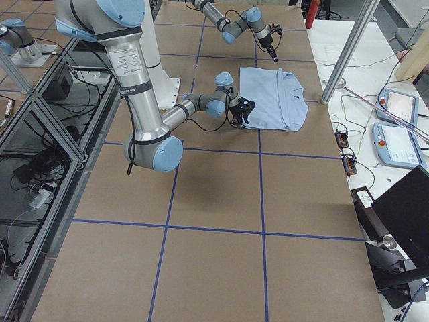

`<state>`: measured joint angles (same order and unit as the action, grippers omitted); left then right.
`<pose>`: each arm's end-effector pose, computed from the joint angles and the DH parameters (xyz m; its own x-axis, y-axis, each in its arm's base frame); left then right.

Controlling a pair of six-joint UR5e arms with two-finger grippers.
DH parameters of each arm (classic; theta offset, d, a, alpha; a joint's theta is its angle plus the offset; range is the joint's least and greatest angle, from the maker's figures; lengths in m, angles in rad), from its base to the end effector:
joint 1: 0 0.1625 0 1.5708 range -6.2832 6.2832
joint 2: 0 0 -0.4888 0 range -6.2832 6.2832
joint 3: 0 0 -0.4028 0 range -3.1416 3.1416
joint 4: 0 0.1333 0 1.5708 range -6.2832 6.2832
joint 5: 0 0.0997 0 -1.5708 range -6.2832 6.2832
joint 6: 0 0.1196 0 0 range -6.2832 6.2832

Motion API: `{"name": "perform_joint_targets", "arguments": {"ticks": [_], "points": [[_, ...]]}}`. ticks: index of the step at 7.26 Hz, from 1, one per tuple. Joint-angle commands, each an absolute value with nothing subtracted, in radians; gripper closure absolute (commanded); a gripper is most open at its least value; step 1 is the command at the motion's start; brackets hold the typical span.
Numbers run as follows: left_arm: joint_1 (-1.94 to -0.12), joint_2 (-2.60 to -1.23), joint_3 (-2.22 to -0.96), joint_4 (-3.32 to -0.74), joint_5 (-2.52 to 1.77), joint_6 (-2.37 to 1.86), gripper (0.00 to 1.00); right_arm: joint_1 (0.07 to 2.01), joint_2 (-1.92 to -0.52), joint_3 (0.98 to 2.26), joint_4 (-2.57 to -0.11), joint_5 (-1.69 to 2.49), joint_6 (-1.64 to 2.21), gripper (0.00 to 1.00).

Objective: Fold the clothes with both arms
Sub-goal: 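Lower the right gripper to the folded shirt's corner nearest it, then drag the shirt corner toward the robot with the right gripper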

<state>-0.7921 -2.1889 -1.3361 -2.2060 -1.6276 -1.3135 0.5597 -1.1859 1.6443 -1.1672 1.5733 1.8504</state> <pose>0.4794 -0.6660 0.3879 0.5285 -0.1739 -0.8309 0.5607 0.8064 0.1879 -0.5229 -0.4846 0.4395 0.3841 0.5663 0.7292 -0.6610 0.7201 -0.2111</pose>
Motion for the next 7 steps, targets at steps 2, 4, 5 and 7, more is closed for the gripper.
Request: {"name": "perform_joint_targets", "arguments": {"ticks": [2, 4, 5, 7], "points": [[-0.788, -2.191, -1.336, -2.206, -1.629, -1.315, 0.64, 0.56, -1.233, 1.736, -1.176, 1.585, 1.85, 1.0], [-0.787, -2.187, -1.374, -2.201, -1.632, -1.318, 0.64, 0.473, -1.401, 2.107, -1.428, 1.661, 1.865, 1.0], [-0.785, -2.186, -1.399, -2.2, -1.634, -1.318, 0.64, 0.404, -1.419, 2.26, -1.613, 1.692, 1.923, 1.0], [-0.782, -2.186, -1.419, -2.201, -1.698, -1.357, 0.64, 0.239, -1.48, 2.44, -1.773, 1.816, 1.959, 1.0]]}}
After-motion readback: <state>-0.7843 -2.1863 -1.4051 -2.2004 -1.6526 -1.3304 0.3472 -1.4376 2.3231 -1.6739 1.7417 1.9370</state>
